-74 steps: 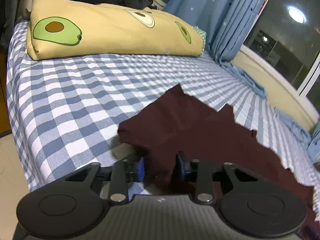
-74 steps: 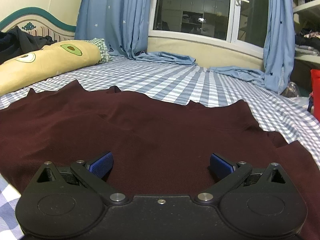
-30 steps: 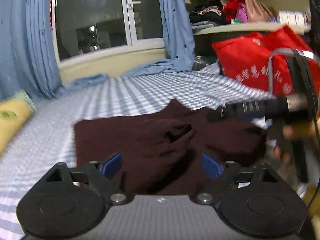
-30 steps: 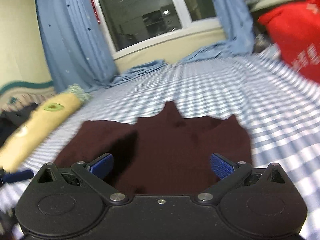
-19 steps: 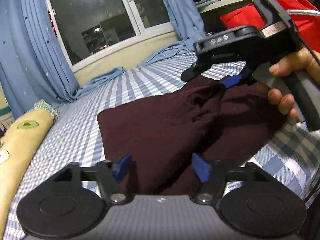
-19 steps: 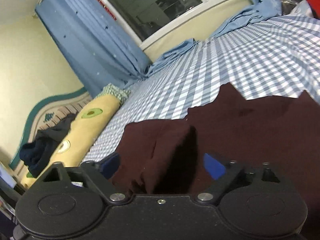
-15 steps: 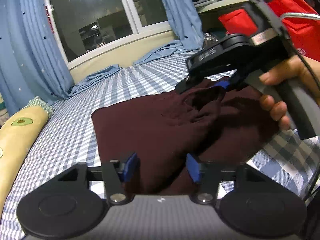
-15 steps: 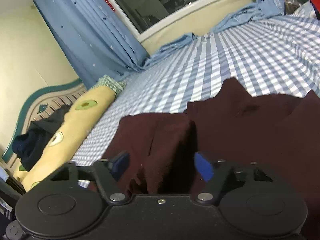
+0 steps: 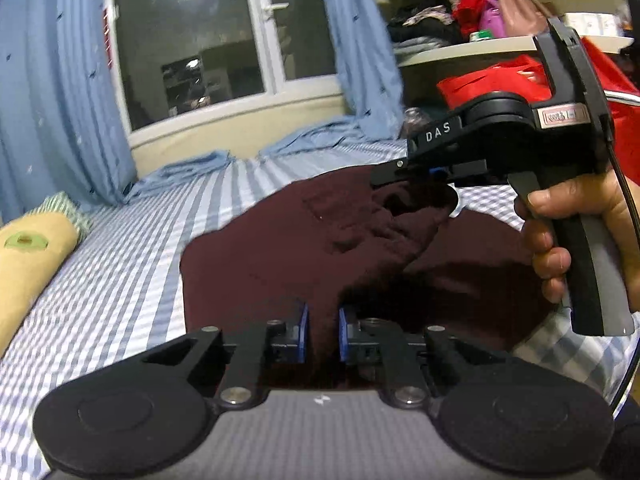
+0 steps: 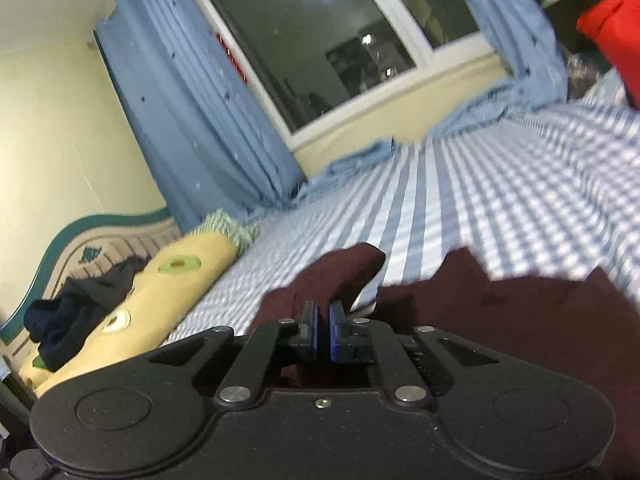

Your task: Fold small clothes

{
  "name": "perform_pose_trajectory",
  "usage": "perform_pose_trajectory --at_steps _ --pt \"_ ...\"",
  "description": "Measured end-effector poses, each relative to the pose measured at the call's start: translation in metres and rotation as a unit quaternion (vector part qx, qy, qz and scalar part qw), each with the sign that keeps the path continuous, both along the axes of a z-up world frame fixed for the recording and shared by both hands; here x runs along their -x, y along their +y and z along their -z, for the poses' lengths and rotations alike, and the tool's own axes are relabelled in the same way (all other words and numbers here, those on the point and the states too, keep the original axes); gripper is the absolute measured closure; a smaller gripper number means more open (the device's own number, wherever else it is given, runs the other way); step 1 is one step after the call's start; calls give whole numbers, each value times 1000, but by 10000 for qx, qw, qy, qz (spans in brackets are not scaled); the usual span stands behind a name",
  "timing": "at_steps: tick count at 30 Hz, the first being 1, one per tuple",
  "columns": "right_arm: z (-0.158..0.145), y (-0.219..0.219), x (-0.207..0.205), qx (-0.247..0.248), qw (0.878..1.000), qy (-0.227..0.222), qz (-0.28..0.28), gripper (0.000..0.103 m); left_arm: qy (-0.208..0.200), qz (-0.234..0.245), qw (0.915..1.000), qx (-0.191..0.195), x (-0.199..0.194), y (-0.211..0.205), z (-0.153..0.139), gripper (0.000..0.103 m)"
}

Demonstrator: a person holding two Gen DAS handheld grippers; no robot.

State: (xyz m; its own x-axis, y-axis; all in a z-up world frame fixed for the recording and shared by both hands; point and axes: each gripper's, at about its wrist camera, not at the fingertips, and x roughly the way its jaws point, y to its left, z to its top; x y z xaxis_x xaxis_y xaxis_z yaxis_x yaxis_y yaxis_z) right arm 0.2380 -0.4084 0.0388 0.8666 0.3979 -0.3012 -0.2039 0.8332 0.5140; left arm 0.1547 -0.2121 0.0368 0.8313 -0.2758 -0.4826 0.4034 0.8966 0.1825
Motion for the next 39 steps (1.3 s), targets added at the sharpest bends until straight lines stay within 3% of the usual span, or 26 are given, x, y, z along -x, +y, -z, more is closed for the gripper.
perform_pose_trajectory --at_steps 6,11,15,22,27,30,31,32,36,38,39 --pt "-20 -40 21 243 9980 -253 529 99 -60 528 9985 147 4 -33 -11 89" --pt "-15 -82 46 266 9940 -182 1049 99 43 1062 9943 53 10 -68 -5 89" --pt "7 -109 62 263 9899 157 1381 99 375 1296 9909 20 10 -86 8 89" --pt "55 -120 72 92 9848 680 1595 99 420 1395 9887 -357 20 -95 33 88" --pt "69 -112 72 105 9843 780 1580 98 394 1386 9893 -236 22 -92 24 83" --pt "69 -110 72 169 9843 767 1582 98 414 1522 9874 143 24 -82 9 65" --pt "69 -109 71 228 9840 775 1589 98 442 1561 9862 319 27 -76 3 46" --pt "69 -109 70 272 9838 782 1593 98 452 1535 9859 486 29 -69 -4 37" --pt "67 -107 69 375 9830 771 1626 98 385 1063 9891 945 27 -39 -27 28" --pt "67 -107 69 398 9827 768 1636 98 389 669 9900 1180 18 -22 -35 7" --pt "66 -107 69 415 9825 763 1647 98 397 435 9898 1295 12 -13 -38 5"
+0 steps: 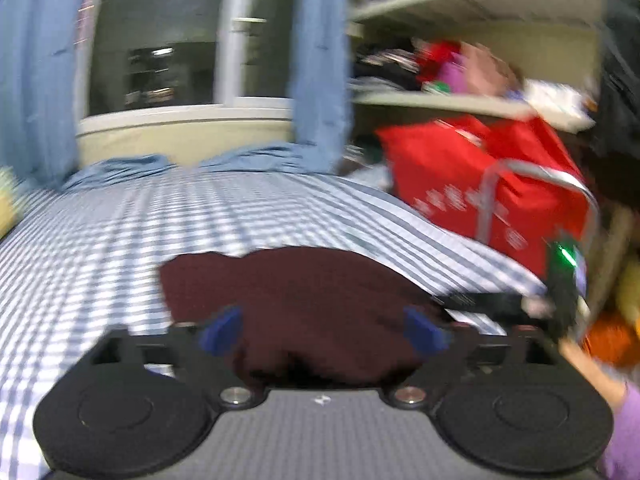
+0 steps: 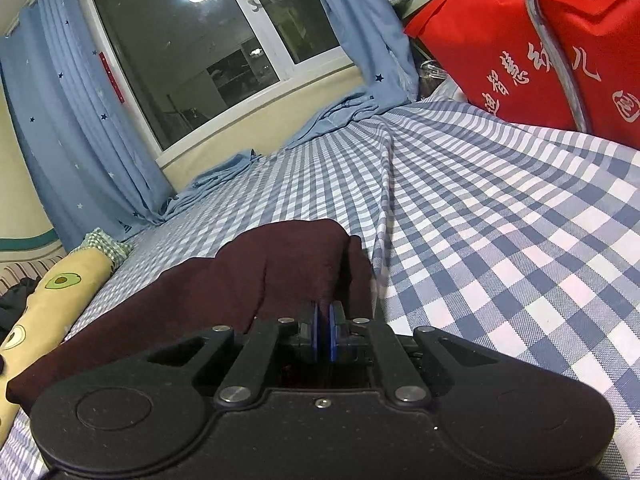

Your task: Fold small clothes

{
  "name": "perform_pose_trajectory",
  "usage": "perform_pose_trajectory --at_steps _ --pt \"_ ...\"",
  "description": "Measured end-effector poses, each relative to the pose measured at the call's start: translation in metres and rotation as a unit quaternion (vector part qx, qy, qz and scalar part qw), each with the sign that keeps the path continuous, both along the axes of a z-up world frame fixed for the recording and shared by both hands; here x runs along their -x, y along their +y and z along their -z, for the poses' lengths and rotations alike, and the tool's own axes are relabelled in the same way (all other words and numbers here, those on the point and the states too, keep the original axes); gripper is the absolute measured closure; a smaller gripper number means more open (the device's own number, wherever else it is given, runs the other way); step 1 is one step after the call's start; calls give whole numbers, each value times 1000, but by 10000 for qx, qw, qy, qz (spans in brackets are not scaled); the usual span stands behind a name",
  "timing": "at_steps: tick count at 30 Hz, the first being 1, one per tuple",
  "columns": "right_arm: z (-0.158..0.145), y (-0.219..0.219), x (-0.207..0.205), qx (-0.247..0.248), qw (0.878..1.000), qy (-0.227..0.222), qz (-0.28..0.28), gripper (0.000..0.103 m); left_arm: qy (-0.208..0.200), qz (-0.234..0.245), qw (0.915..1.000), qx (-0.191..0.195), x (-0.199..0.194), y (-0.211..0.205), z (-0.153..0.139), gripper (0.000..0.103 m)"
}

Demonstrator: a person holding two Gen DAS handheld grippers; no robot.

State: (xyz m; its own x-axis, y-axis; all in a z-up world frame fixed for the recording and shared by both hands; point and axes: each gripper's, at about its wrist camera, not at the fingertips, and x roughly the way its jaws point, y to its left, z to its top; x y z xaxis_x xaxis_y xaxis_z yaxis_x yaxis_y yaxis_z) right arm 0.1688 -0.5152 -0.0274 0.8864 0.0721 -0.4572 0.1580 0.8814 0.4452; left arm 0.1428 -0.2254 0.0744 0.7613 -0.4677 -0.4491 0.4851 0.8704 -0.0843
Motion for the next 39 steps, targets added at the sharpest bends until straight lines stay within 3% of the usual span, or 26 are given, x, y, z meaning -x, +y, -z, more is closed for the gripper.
perform_pose_trajectory --at_steps 5,12,21,24,34,36,39 --pt "-5 4 0 131 9999 -26 27 98 425 -750 9963 56 -42 29 3 4" --pt "-9 4 -1 244 9997 -26 -3 98 1334 -763 9871 438 -89 43 32 8" --pt "-7 1 -3 259 9997 -8 40 98 1748 -637 9808 586 -88 39 72 8" --pt "-6 0 -4 248 9997 1 47 98 1823 -616 9802 459 -86 35 84 8" --pt "0 4 -3 401 9991 57 78 95 1974 -732 9763 508 -83 38 96 4" --pt "-1 7 -2 458 9989 24 110 91 1950 -737 9769 471 -83 39 96 4" --pt "-5 6 -3 498 9986 -26 170 75 1949 -758 9770 427 -83 37 94 4"
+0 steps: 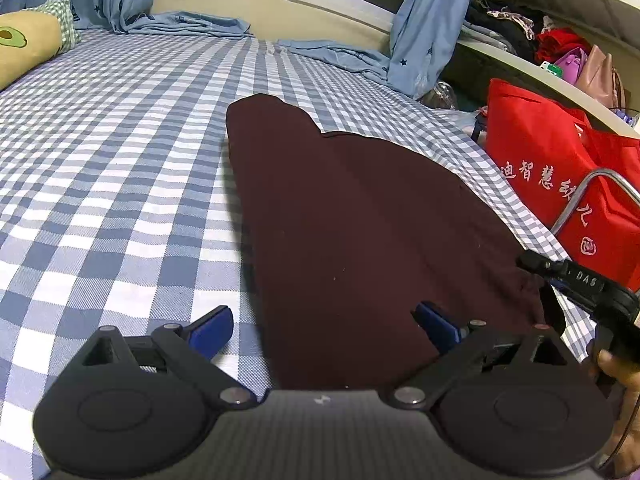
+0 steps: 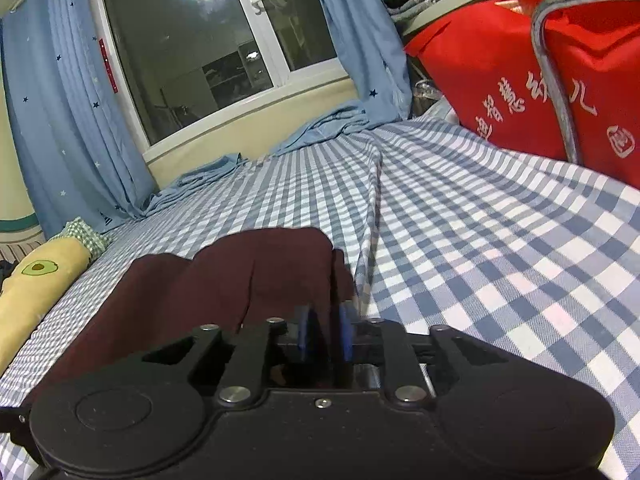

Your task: Fold small clothes

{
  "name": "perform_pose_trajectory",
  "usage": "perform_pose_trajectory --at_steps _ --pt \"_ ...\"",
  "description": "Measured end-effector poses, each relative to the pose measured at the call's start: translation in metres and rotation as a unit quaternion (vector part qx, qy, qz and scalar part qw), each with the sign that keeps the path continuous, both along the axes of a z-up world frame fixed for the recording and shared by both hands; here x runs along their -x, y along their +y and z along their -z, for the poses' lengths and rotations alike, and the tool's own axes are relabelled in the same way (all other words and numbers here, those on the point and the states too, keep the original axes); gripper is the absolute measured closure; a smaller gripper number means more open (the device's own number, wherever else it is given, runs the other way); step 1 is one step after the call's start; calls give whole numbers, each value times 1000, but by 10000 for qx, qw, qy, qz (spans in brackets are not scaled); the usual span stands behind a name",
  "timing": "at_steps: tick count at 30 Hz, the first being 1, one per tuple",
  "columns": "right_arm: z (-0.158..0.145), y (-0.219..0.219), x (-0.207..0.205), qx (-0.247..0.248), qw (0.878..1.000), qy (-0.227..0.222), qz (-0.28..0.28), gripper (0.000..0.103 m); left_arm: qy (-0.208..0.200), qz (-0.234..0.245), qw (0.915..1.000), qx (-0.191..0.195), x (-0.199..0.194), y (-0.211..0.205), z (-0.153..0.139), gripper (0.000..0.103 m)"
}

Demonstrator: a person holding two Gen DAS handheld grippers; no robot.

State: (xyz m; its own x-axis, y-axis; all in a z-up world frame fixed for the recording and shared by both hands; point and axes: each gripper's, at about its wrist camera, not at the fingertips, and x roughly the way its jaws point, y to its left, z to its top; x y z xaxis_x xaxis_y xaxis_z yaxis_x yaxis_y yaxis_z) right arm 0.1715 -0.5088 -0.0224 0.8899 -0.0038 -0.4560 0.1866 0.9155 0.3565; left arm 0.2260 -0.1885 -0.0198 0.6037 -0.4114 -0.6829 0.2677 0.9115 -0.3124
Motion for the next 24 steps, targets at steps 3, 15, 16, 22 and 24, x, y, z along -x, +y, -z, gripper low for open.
perform_pose_trajectory --at_steps 3,15,16,22,24 --pt "-2 -4 -6 -175 9998 2 -67 44 -7 -12 10000 -32 0 -1 -2 4" --pt "25 -5 -16 -522 9977 416 -73 18 8 -96 9999 40 0 1 -2 0" --pt "28 -6 -16 -542 9975 442 -35 16 17 -90 9999 83 0 1 -1 0" --pt "37 0 -7 -223 9990 369 112 13 80 -65 9996 276 -2 7 2 0" --pt "39 7 -5 30 9991 360 211 14 -9 16 9999 134 0 4 1 0"
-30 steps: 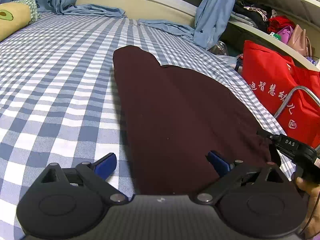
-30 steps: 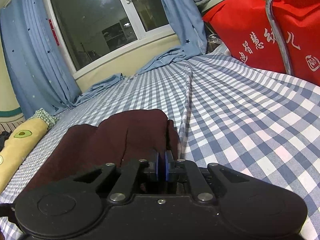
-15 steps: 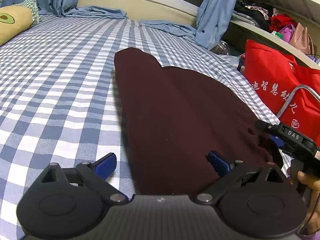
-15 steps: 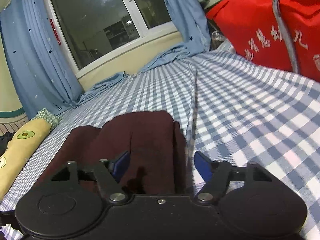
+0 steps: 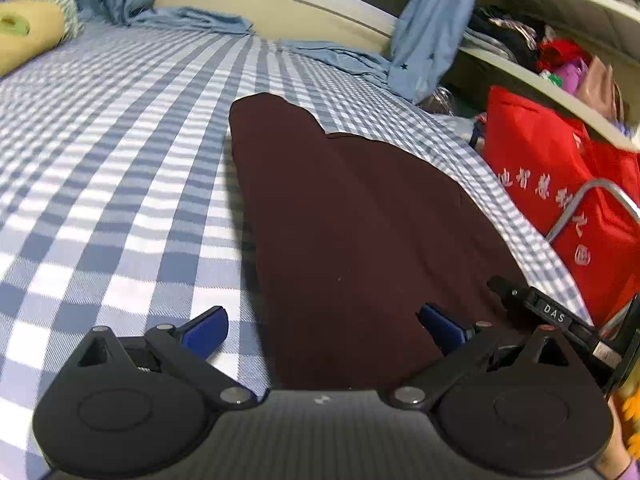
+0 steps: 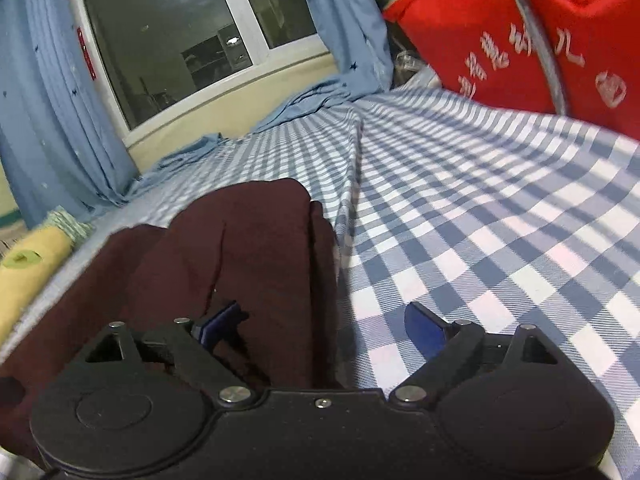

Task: Fold small clothes
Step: 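Open the right tool and release the folded sweatshirt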

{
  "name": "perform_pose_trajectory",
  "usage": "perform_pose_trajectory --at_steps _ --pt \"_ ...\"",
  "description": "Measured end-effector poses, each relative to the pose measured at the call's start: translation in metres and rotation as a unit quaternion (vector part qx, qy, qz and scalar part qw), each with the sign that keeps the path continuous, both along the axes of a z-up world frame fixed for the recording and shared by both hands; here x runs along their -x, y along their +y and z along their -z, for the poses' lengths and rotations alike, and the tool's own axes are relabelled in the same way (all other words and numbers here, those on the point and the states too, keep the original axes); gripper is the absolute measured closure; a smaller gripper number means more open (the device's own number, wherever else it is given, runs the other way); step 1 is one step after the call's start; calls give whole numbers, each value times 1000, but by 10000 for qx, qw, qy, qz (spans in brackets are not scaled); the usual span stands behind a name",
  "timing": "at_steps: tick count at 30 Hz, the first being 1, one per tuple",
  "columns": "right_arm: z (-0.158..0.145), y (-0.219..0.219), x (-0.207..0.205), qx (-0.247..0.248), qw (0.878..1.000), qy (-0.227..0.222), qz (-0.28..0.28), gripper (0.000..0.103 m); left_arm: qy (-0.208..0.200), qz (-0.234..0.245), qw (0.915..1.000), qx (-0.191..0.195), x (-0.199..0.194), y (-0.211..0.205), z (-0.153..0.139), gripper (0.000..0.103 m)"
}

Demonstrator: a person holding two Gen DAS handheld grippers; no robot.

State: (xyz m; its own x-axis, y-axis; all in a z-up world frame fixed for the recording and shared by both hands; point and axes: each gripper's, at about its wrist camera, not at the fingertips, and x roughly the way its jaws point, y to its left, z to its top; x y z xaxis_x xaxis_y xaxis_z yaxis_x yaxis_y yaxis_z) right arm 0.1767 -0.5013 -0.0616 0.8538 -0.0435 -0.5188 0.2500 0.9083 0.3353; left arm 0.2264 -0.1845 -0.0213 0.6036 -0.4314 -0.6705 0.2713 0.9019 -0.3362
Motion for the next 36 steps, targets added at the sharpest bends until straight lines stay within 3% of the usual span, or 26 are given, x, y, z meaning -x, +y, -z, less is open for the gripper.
perform_pose_trajectory --at_steps 4,12,17,24,30,36 --pt "0 8 6 238 9996 -42 132 15 -96 94 9997 -220 3 -4 -2 0" --pt "4 10 16 186 9997 -145 60 24 47 103 9999 -99 7 4 5 0" --pt "5 12 20 144 9997 -183 48 26 -188 146 9984 -508 12 -8 1 0" --pt "7 13 22 120 9997 -217 47 25 161 -35 9999 -33 6 5 1 0" --pt "9 9 23 -1 9996 -274 38 22 28 119 9995 -284 -1 0 -19 1" --pt "3 1 32 -331 9981 -498 155 14 -141 -52 9995 -271 -19 5 -25 1"
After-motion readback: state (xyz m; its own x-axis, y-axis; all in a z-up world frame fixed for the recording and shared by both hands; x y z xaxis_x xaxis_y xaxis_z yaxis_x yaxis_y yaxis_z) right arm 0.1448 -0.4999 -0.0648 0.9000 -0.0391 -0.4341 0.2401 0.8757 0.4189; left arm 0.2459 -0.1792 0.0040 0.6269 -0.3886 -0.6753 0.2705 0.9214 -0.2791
